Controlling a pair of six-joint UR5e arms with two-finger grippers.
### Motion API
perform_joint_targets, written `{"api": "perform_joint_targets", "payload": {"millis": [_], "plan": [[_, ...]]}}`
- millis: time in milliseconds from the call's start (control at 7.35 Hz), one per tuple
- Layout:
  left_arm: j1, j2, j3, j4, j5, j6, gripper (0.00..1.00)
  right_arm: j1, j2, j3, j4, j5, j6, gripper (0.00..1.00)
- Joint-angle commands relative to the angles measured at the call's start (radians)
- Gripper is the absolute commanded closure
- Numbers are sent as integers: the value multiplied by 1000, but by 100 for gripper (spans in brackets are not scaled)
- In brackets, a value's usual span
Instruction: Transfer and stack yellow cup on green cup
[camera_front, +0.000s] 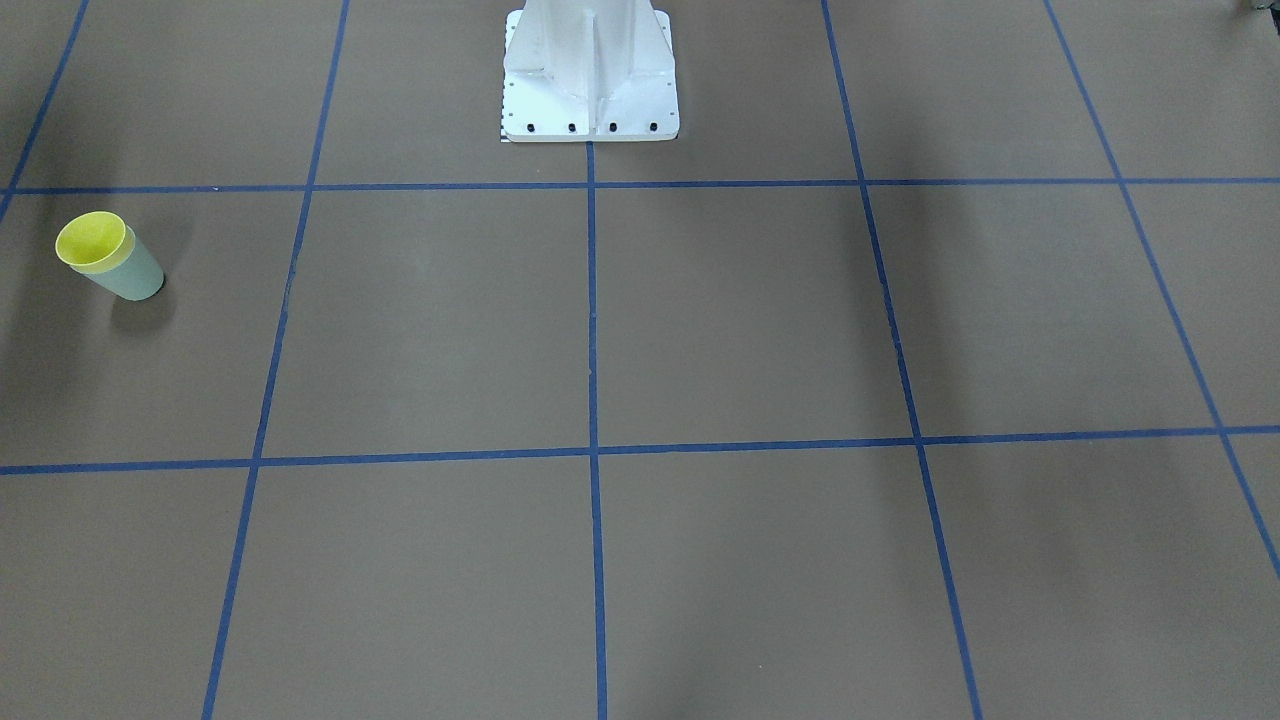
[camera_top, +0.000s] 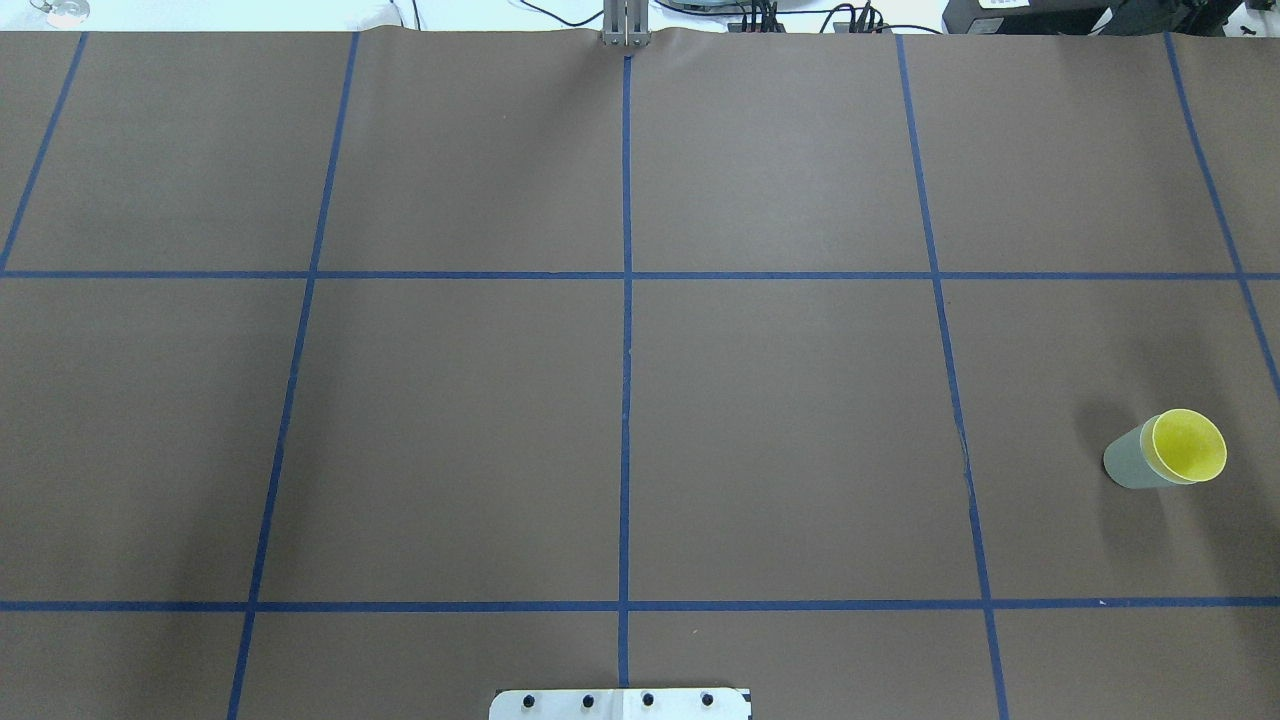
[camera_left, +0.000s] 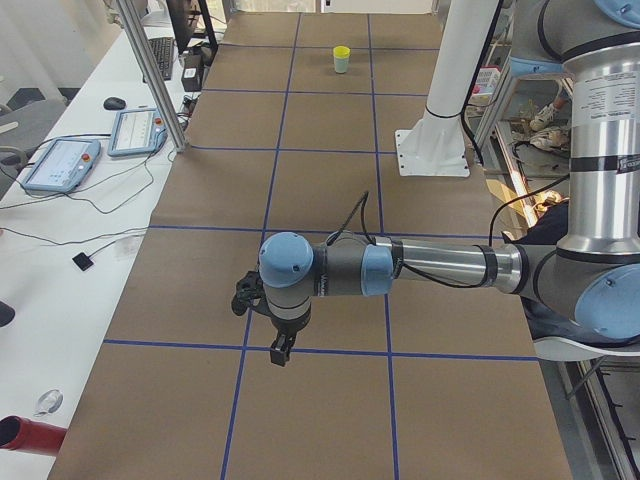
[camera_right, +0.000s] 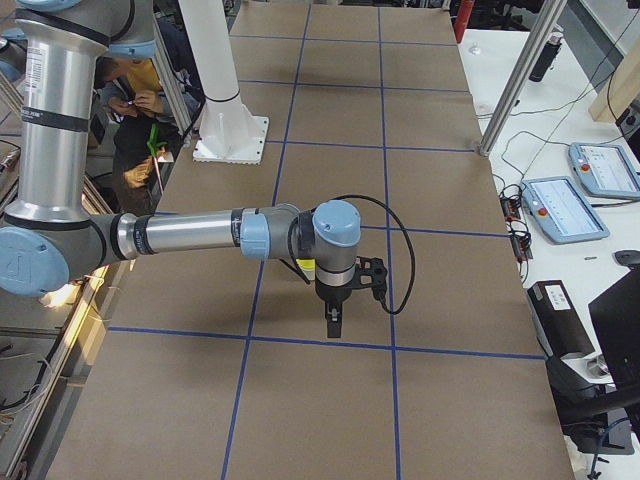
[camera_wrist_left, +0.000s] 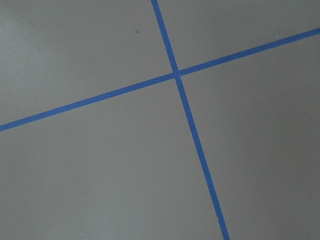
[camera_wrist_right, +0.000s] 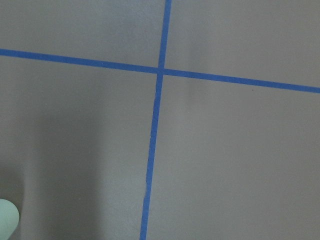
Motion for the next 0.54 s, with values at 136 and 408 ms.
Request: {"api": "perform_joint_targets", "payload": {"millis": [136, 408], "plan": [[3, -1, 1, -1, 1, -60, 0, 1, -11, -12, -2, 4, 4, 0], [3, -1, 18, -19, 0, -60, 0, 1, -11, -12, 0, 6, 4, 0]]}}
